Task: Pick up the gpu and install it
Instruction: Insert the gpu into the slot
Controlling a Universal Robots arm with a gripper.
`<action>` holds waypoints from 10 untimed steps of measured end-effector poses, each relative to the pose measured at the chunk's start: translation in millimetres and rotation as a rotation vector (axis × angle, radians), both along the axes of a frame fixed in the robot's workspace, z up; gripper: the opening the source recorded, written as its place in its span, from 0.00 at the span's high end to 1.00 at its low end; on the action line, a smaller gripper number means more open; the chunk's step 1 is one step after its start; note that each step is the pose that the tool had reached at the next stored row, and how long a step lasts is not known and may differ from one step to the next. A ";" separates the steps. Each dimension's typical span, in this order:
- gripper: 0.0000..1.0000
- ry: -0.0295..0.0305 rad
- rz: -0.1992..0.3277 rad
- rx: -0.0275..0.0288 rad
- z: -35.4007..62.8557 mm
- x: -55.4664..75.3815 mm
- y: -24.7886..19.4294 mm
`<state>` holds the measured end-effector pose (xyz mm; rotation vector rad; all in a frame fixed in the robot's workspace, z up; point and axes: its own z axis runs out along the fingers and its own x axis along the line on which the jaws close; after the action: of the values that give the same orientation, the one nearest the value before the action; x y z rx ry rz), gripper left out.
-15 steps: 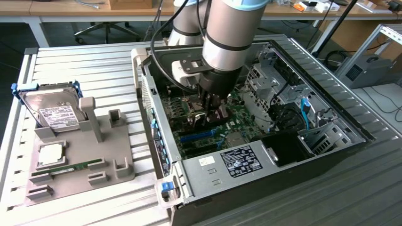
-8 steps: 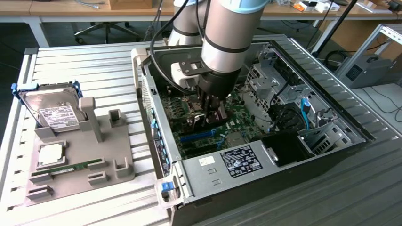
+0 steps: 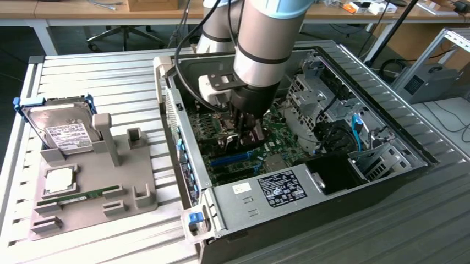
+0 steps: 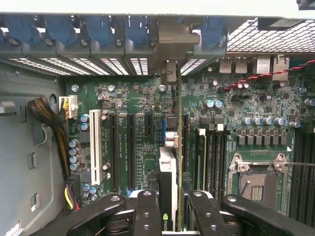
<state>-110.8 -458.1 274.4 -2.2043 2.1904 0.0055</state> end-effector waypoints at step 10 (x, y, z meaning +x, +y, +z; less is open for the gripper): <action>0.73 -0.0006 0.000 -0.0008 -3.1 -0.2 0.1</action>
<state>-110.9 -457.9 271.3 -2.2042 2.1906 0.0040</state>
